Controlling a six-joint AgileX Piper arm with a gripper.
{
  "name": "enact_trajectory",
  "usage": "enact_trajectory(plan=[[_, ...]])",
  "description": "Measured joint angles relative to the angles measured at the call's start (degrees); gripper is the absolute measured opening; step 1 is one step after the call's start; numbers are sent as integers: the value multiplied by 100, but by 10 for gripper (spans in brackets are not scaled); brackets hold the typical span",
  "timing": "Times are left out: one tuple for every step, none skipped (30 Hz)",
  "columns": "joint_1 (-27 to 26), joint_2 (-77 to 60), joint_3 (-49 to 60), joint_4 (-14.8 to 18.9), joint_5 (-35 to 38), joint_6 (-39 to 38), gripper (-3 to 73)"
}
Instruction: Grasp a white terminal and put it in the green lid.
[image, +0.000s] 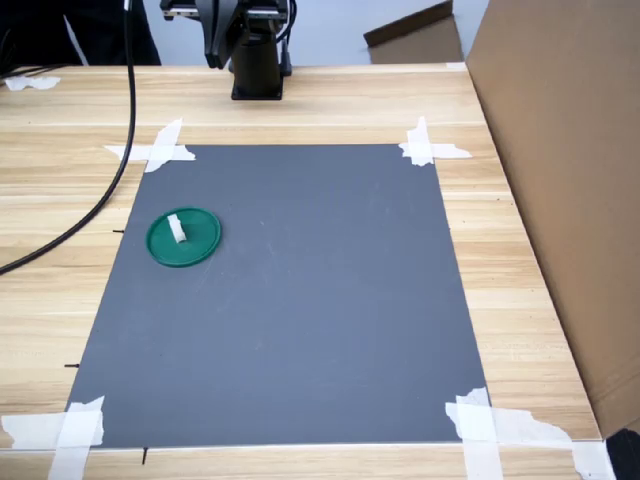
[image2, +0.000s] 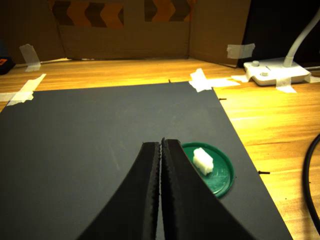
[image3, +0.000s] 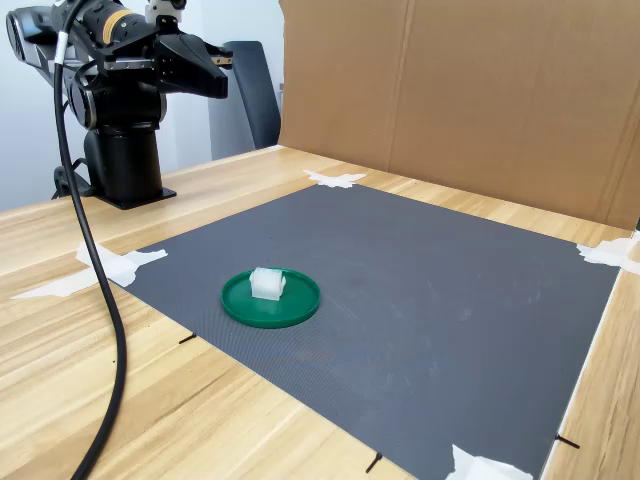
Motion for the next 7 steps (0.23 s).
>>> enact_trajectory(plan=[[0,0,0,0,0,0,-27],[0,-7,0,0,0,0,-27],[0,-72,0,0,5,0,-28],[0,-218,0,0,12,0,-28],[0,-250,0,0,12,0,-28],[0,-251,0,0,12,-5,-28],[0,-251,0,0,12,-5,-28]])
